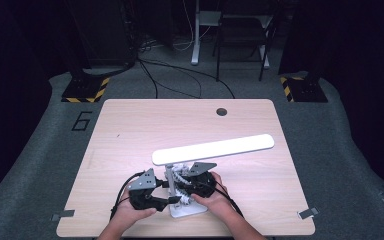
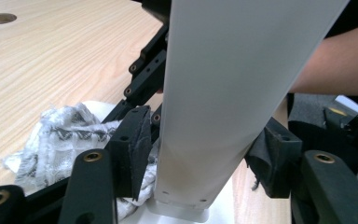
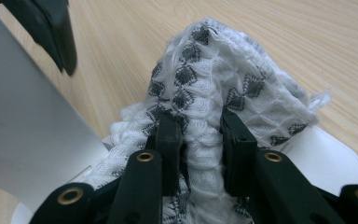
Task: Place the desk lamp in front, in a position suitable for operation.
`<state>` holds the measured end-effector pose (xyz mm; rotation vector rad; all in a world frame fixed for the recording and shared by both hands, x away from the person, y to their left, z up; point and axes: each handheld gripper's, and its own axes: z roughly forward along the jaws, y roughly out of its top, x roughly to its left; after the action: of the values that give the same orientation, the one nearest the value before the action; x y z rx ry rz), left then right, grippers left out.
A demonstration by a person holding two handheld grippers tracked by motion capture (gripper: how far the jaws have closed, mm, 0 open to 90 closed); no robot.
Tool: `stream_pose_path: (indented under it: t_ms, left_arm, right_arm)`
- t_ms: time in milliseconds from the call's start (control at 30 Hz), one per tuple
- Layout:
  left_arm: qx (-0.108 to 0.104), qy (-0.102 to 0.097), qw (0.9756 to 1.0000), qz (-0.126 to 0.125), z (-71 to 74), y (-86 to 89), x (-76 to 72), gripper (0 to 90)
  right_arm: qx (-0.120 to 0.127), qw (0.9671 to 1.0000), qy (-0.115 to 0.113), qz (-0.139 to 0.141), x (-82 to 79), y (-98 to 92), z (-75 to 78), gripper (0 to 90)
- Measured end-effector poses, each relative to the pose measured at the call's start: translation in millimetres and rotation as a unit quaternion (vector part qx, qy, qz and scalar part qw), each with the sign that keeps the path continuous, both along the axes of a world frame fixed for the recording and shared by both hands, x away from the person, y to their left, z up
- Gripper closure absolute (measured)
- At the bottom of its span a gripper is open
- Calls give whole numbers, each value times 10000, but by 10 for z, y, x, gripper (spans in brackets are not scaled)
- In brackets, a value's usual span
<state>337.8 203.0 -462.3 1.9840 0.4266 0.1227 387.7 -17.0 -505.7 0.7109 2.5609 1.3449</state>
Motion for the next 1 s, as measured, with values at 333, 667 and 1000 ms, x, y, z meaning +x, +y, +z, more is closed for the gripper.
stream_pose_path:
  t_ms: [333, 667, 1000]
  left_arm:
    - [-81, 32, 9999, 74, 180, -9, -5, 424]
    - [-23, 128, 9999, 16, 399, -50, 16, 437]
    - [-19, 111, 9999, 25, 619, -19, 5, 439]
  right_arm:
    - [-29, 10000, -14, -48, 22, -14, -21, 716]
    - [-11, 10000, 36, -63, 37, -22, -22, 712]
    - [9, 9999, 61, -87, 42, -22, -23, 709]
